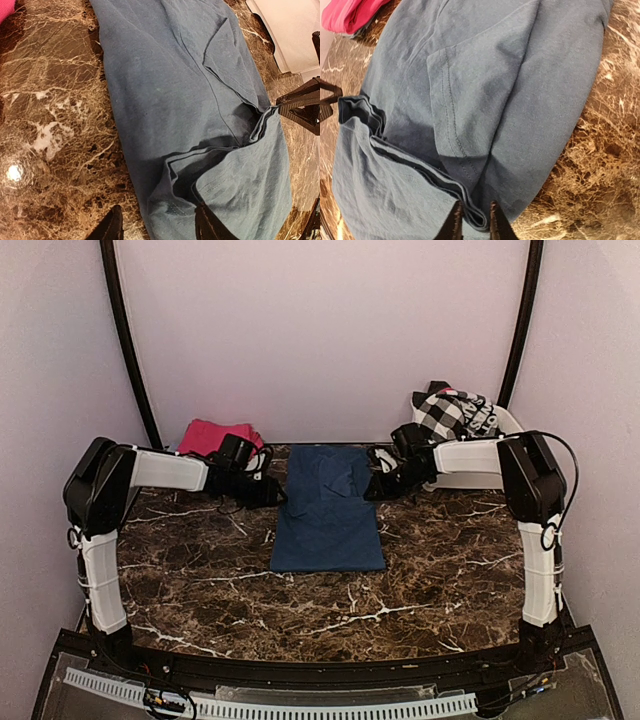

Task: Fold and stack the mixed laundry pile
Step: Smooth out the 2/3-rectangle-folded T-shirt at the center of the board.

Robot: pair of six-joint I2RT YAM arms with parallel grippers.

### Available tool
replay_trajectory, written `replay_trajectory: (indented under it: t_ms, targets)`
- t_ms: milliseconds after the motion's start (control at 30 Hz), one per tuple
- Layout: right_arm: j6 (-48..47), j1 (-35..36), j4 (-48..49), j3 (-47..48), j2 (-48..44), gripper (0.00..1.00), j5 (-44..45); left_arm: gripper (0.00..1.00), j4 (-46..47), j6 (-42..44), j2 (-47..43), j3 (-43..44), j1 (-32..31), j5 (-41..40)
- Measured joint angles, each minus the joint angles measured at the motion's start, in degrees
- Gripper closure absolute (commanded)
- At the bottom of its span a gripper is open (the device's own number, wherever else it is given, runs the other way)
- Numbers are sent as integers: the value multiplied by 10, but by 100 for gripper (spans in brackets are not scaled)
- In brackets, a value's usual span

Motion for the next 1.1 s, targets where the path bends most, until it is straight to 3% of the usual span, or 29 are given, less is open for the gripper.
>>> replay_trajectory:
  t_ms: [167,233,533,1100]
  targets:
    - [2,-3,-1,0,0,100,-1,57,2,0,18,11,1,10]
    - [1,-4,-3,1,0,100,0,61,5,1,25,16,2,14]
    - [4,-5,-7,1,0,100,5,99,18,-3,46,29,4,28]
    - [11,-24,2,-19,-15,100,10,100,52,-5,47,29,8,27]
